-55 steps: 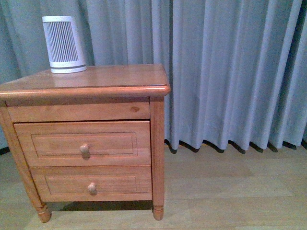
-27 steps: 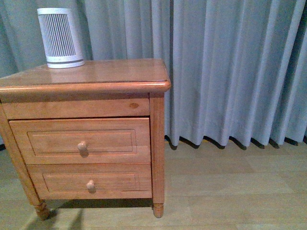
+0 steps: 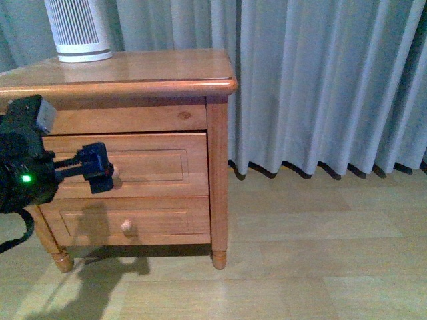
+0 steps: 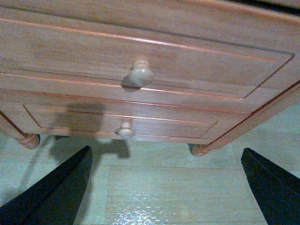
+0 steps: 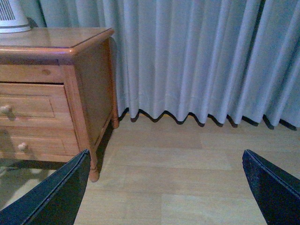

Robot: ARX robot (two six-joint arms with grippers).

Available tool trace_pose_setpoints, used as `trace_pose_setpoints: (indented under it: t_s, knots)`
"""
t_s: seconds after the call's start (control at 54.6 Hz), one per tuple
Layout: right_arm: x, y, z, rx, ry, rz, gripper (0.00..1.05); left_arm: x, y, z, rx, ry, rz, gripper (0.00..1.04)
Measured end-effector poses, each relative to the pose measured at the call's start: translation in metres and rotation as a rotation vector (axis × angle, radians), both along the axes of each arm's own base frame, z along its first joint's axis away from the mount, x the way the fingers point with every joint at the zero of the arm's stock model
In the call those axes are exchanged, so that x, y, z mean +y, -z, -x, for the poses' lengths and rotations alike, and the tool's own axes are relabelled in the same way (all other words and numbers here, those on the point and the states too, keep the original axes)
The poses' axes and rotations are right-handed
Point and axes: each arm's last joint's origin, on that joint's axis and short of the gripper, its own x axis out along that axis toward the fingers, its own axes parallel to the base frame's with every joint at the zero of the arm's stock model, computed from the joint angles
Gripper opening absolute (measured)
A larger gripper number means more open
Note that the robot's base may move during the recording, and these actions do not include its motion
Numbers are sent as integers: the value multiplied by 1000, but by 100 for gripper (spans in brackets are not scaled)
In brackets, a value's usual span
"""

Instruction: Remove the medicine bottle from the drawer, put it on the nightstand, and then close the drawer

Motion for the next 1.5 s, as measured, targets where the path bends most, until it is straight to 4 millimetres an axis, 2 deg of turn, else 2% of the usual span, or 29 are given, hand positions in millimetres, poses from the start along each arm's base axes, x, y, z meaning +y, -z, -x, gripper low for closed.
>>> trace_pose_setpoints:
  t_s: [0.275,0.531,0.714,1.007,1.501]
  knots:
    - [0,0,0,0,0,0,98,-19,14,-45,-9,28,-49,98]
    - [0,0,0,0,0,0,98,-27,25,-68,-32,21,-76,98]
    - [0,0,0,0,0,0,98,-24,31,-72,-47,1,-93,98]
    - [0,0,0,0,0,0,98,-24,25,-75,-145,12,-126,98]
    - [0,0,0,0,0,0,98,-24,38,-73,-120,17,-134,98]
